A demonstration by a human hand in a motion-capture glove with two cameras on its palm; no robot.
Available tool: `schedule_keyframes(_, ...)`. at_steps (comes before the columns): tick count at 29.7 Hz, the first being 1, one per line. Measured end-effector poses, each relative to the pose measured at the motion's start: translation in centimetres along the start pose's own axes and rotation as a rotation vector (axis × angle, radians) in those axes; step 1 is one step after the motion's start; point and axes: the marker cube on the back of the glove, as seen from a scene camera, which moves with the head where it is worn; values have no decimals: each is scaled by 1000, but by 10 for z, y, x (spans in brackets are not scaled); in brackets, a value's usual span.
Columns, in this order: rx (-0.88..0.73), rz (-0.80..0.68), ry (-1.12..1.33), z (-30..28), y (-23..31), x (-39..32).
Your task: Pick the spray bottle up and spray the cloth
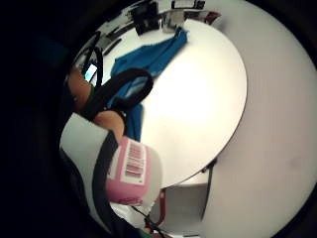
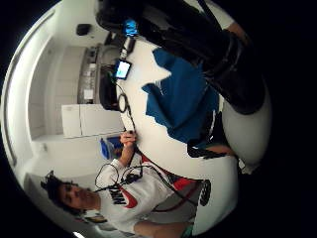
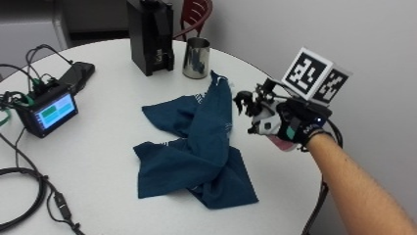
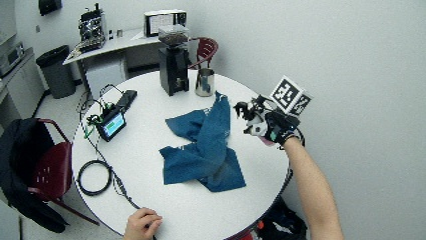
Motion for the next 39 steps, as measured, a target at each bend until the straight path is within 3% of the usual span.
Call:
schedule_keyframes(5, -90, 63, 17, 28, 11, 26)
schedule_keyframes(12, -51, 57, 22, -13, 8, 8)
schedule_keyframes(20, -173, 68, 50, 30, 11, 18)
schedule_keyframes(28, -12, 15, 55, -26, 6, -14)
schedule_keyframes(36, -141, 70, 41, 39, 8, 14)
schedule_keyframes(39, -111, 69, 16, 33, 11, 16)
